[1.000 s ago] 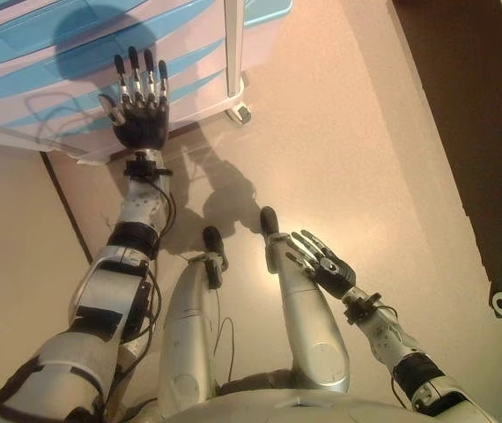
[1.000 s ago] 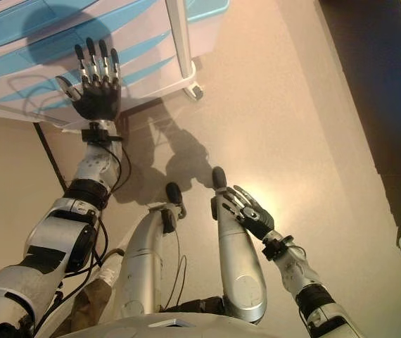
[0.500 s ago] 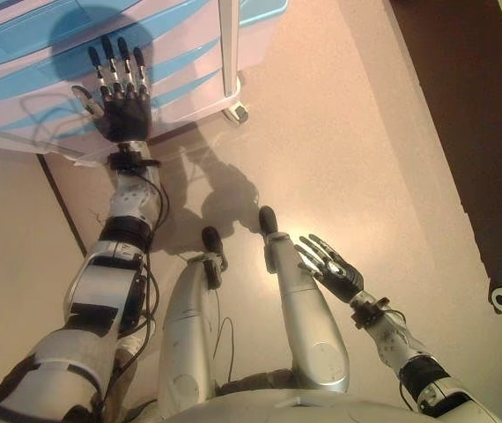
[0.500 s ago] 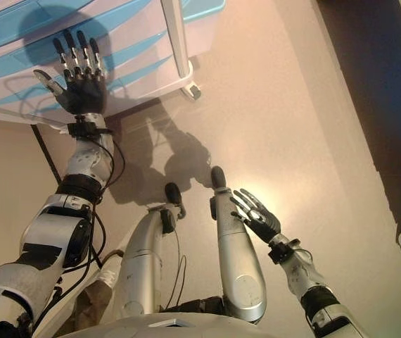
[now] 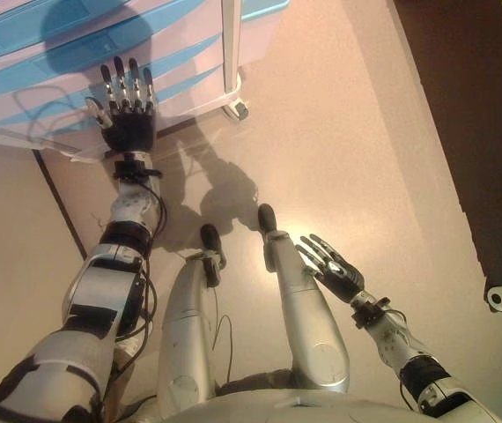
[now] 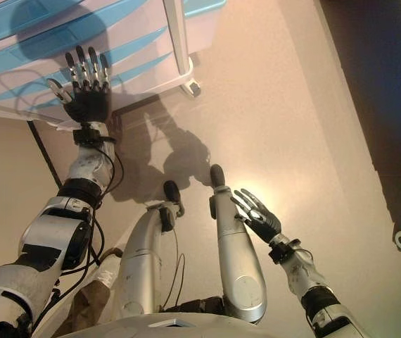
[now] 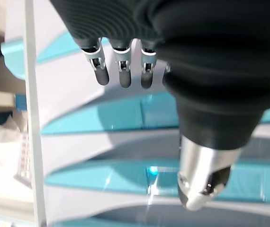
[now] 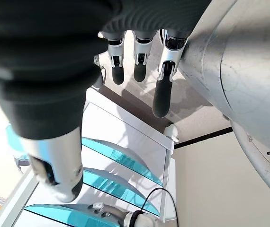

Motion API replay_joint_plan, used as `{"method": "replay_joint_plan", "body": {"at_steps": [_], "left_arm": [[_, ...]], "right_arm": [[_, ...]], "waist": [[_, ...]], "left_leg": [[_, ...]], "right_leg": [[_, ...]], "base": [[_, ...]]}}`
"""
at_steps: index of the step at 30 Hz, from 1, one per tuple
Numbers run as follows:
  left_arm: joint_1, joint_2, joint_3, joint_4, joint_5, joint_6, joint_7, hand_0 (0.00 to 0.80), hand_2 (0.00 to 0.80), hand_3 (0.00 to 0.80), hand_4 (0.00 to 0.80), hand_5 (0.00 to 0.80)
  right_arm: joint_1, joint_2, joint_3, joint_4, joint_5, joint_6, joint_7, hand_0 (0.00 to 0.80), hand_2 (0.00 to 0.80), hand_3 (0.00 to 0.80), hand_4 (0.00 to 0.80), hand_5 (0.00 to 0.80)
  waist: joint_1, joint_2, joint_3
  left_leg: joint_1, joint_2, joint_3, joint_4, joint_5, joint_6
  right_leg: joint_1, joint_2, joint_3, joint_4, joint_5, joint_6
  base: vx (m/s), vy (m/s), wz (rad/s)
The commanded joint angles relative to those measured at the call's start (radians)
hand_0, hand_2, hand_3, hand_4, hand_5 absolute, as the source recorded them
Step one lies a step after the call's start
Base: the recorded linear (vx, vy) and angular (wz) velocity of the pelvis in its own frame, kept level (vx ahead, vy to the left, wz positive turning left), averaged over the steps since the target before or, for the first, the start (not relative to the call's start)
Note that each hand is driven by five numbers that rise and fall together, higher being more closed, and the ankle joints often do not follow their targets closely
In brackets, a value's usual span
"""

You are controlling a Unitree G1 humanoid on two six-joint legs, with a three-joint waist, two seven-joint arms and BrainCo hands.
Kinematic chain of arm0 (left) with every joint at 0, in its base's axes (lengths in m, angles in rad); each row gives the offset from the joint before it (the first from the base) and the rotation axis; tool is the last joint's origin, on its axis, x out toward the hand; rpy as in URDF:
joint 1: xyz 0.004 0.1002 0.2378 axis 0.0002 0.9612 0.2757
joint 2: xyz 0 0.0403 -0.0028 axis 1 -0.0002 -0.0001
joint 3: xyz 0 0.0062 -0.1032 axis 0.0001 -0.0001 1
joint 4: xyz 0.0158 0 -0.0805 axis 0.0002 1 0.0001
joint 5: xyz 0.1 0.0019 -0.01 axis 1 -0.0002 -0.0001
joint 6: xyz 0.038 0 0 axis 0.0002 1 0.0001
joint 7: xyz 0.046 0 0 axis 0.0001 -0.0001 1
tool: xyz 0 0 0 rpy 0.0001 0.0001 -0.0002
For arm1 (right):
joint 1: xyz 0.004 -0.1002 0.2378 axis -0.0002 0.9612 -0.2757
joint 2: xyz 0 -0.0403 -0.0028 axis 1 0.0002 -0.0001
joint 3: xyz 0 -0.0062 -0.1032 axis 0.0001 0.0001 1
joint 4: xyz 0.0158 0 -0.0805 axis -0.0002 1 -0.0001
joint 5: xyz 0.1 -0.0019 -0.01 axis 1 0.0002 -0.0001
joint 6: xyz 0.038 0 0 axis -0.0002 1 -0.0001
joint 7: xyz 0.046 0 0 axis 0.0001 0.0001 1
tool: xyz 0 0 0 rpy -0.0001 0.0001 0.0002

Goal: Open the drawer and pick up the medicine

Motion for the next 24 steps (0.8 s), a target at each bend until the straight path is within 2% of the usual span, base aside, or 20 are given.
{"method": "replay_joint_plan", "body": {"at_steps": [1,13,18,24], "left_arm": [[0.04,0.007,0.012,0.027,0.059,0.021,-0.007,0.0,0.0,0.0,0.0,0.0],[0.056,0.015,0.078,0.087,-0.021,0.053,-0.079,0.0,0.0,0.0,0.0,0.0],[0.027,0.026,0.121,0.066,-0.021,0.066,-0.124,0.0,0.0,0.0,0.0,0.0],[-0.03,0.047,0.117,0.016,-0.021,0.049,-0.137,0.0,0.0,0.0,0.0,0.0]], "right_arm": [[0.12,0.025,0.082,-0.039,-0.004,0.044,0.01,0.0,0.0,0.0,0.0,0.0],[0.116,0.037,0.093,-0.034,-0.001,0.05,0.024,0.0,0.0,0.0,0.0,0.0],[0.113,0.036,0.094,-0.019,0.0,0.048,0.033,0.0,0.0,0.0,0.0,0.0],[0.11,0.029,0.1,-0.014,0.008,0.044,0.036,0.0,0.0,0.0,0.0,0.0]], "waist": [[0.013,0.017,-0.017],[0.02,-0.001,-0.017],[0.021,-0.002,-0.017],[0.022,-0.004,-0.017]], "left_leg": [[0.03,-0.035,-0.005,-0.121,-0.037,0.007],[0.029,-0.026,-0.01,-0.127,-0.035,0.006],[0.027,-0.024,-0.01,-0.122,-0.039,0.005],[0.022,-0.025,-0.013,-0.123,-0.041,0.007]], "right_leg": [[-0.005,0.022,-0.046,0.067,-0.081,-0.017],[-0.003,0.034,-0.053,0.066,-0.08,-0.014],[-0.005,0.034,-0.052,0.072,-0.082,-0.015],[-0.011,0.033,-0.05,0.066,-0.078,-0.016]], "base": [[-0.013,-0.031,0.04],[-0.004,-0.013,0.0],[0.0,0.0,0.0],[0.0,0.0,0.0]]}}
